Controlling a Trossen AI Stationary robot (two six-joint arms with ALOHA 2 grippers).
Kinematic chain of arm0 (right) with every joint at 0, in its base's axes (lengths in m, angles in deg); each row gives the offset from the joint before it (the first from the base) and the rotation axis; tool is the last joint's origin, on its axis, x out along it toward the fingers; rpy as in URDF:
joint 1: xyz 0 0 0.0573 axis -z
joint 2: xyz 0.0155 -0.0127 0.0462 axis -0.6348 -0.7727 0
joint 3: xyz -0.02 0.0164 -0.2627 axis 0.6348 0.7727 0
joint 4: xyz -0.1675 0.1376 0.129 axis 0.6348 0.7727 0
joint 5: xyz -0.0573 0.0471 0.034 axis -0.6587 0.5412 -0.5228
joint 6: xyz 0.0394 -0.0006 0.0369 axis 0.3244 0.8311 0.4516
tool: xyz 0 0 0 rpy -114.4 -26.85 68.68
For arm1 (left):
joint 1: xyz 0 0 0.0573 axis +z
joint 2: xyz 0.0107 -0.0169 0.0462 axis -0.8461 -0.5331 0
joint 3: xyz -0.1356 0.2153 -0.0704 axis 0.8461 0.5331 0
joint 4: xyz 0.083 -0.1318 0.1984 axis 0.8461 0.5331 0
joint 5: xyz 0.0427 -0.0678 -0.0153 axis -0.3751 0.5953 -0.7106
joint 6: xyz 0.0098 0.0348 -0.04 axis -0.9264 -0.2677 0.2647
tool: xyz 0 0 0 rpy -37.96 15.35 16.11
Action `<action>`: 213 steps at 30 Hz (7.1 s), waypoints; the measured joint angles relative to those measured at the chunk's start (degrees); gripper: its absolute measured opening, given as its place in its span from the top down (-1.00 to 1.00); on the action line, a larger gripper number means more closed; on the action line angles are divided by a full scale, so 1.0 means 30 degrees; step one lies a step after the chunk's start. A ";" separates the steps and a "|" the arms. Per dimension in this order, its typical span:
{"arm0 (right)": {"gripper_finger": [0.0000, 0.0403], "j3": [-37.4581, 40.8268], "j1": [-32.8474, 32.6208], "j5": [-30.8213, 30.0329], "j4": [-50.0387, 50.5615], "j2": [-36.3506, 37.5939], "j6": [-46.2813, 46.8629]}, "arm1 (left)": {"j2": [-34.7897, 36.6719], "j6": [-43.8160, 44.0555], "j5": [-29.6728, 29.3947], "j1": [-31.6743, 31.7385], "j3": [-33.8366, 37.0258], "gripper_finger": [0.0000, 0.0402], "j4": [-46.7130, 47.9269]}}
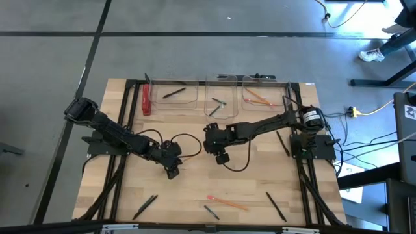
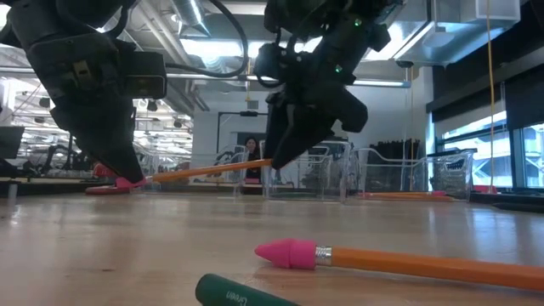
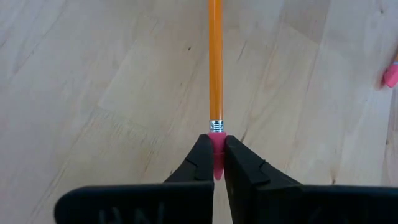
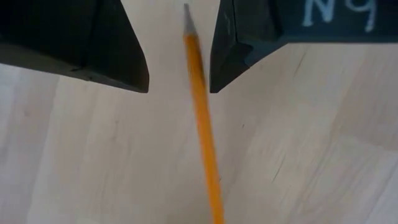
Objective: Sort crayons/erasers/pens/pencils in bins
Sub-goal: Put the orange pencil into the right transparent bin, then put the green crayon into the middle transparent bin
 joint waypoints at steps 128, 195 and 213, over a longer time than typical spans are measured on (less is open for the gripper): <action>0.86 -0.3132 0.2584 -0.9387 2.1218 1.2480 1.2893 | 0.6703 -0.7661 -0.4443 -0.0078 -0.0015 0.49 -0.3776; 0.74 0.9697 1.5992 -0.3702 0.7617 1.2452 0.1222 | 0.6084 -1.1680 -0.6586 0.3621 -0.8342 0.49 0.5597; 0.92 0.9697 1.5992 -0.3884 0.7176 1.2445 0.1222 | 0.6084 -1.1293 -0.6564 0.3621 -0.8342 0.49 0.6589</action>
